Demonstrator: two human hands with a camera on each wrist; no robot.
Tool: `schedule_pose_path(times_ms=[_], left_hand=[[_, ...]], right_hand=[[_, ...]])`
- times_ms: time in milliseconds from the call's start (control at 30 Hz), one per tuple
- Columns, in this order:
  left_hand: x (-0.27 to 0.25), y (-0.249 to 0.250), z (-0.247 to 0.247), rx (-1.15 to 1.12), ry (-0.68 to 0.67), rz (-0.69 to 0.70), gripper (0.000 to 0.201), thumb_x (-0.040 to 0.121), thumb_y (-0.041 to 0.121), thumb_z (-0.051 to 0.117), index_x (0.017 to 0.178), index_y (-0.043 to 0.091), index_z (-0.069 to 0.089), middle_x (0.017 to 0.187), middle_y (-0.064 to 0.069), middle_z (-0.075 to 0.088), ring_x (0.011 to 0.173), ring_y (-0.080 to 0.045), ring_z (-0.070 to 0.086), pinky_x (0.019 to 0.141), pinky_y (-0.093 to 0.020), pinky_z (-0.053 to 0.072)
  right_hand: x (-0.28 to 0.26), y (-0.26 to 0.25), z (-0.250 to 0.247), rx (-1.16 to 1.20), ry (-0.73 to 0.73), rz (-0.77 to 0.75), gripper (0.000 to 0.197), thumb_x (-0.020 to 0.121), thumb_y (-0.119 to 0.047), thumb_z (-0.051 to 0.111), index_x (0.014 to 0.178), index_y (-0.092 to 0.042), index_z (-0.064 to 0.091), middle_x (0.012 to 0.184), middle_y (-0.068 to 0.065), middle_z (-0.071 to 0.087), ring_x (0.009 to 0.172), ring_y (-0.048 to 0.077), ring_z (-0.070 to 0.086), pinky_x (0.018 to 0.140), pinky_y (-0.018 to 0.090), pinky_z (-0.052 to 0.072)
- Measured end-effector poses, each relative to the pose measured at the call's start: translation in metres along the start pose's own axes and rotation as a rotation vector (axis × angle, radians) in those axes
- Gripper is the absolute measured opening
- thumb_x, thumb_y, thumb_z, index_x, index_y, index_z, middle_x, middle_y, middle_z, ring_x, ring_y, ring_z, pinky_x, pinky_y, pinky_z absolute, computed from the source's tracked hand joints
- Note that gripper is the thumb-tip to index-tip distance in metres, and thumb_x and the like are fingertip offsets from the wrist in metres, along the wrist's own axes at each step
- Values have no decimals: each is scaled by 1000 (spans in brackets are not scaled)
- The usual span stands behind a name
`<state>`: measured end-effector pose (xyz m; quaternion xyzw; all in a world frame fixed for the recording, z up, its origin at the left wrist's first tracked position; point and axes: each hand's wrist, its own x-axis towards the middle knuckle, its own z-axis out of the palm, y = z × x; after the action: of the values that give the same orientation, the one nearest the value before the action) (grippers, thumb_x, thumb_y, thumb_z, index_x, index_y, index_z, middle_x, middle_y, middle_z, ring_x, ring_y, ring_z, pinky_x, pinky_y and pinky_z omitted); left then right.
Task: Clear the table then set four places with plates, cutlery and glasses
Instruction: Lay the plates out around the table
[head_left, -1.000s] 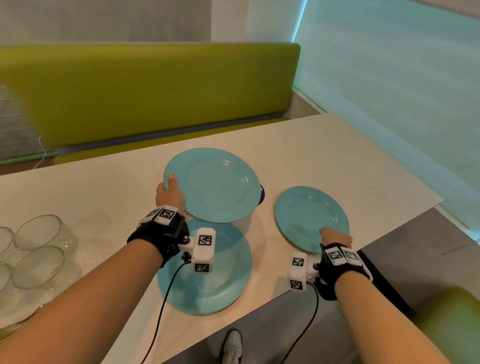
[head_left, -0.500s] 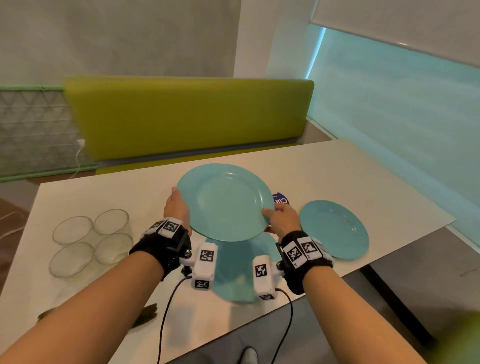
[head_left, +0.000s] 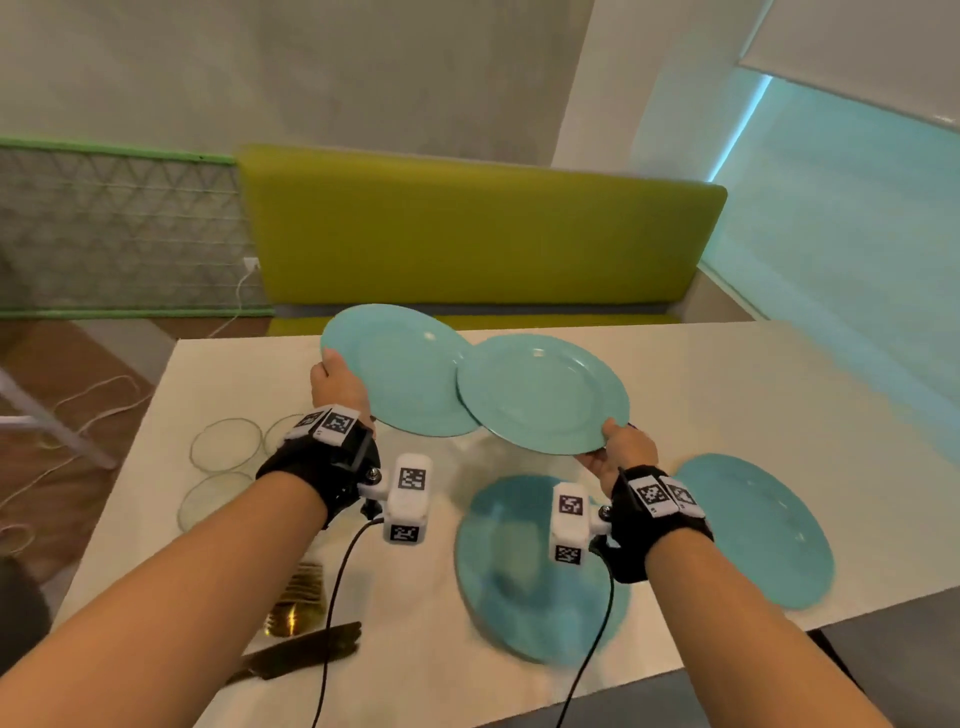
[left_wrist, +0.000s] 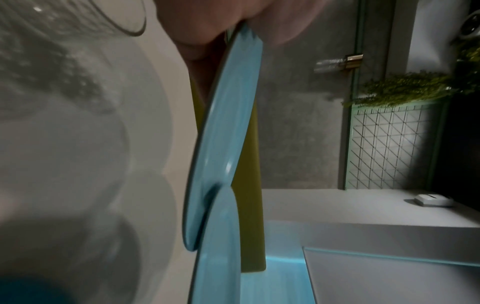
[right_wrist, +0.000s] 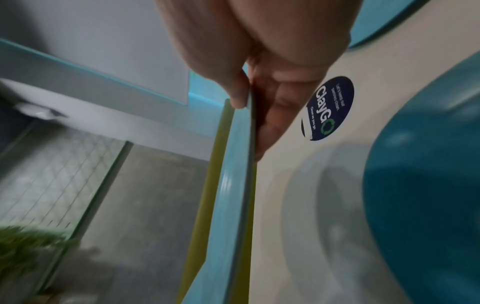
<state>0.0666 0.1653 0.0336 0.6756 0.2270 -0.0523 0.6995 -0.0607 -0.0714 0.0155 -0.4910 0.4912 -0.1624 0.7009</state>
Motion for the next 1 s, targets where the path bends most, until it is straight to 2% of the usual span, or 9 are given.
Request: schedule_pose_path(times_ms=[67, 167, 267, 433, 567, 667, 733, 867, 1000], left_hand=[[12, 12, 3, -11, 46, 19, 51, 102, 36, 20, 137, 3, 37, 144, -18, 41, 128, -34, 43, 107, -43, 36], [34, 21, 11, -19, 87, 3, 50, 102, 37, 20, 140, 7, 35, 145, -15, 41, 129, -31, 43, 105, -39, 35], [47, 24, 21, -62, 117, -10, 52, 100, 42, 21, 139, 11, 37, 142, -15, 44, 125, -33, 47, 104, -47, 41], [64, 22, 36, -65, 127, -34, 52, 101, 41, 20, 141, 11, 35, 143, -14, 44, 126, -33, 47, 104, -48, 41], [73, 18, 43, -68, 147, -70, 52, 101, 42, 20, 141, 12, 34, 143, -13, 43, 126, -32, 47, 103, -48, 42], [78, 17, 47, -60, 171, -72, 53, 101, 42, 21, 140, 11, 36, 142, -14, 45, 125, -32, 47, 103, -47, 42], [81, 17, 48, -48, 179, -72, 52, 101, 42, 20, 140, 11, 36, 142, -14, 45, 126, -32, 47, 104, -48, 42], [85, 17, 54, -66, 193, -69, 53, 99, 45, 22, 139, 13, 38, 140, -14, 47, 123, -33, 50, 103, -49, 43], [89, 18, 58, -76, 189, -79, 53, 99, 47, 22, 137, 14, 39, 139, -13, 49, 121, -33, 52, 102, -49, 44]], right_hand=[[19, -6, 5, 19, 33, 6, 35, 100, -11, 41, 131, 3, 44, 119, 25, 57, 76, 33, 59, 70, 49, 51], [41, -10, 15, -24, 63, 42, 34, 98, -9, 42, 128, 5, 46, 125, 28, 56, 92, 40, 60, 74, 47, 51], [58, -6, 27, -98, 29, 51, 33, 96, -4, 43, 127, 7, 47, 124, 29, 56, 109, 45, 58, 78, 48, 51], [81, 9, 51, -190, -22, 95, 32, 95, -1, 41, 124, 8, 49, 122, 30, 57, 105, 45, 59, 77, 49, 51], [96, 20, 67, -214, -49, 137, 28, 95, -4, 45, 119, 6, 53, 116, 28, 60, 105, 45, 60, 87, 53, 51], [106, 28, 75, -226, -58, 179, 20, 94, -7, 49, 108, 5, 55, 112, 29, 62, 104, 45, 61, 91, 57, 49], [111, 31, 80, -234, -61, 207, 30, 92, -7, 52, 117, 10, 53, 105, 26, 62, 103, 45, 62, 90, 57, 50], [115, 28, 86, -182, -129, 272, 44, 90, 4, 55, 132, 9, 42, 128, 28, 52, 114, 48, 53, 93, 58, 47], [121, 26, 93, -211, -206, 292, 43, 87, 8, 57, 128, 11, 44, 128, 29, 51, 115, 48, 53, 95, 55, 46]])
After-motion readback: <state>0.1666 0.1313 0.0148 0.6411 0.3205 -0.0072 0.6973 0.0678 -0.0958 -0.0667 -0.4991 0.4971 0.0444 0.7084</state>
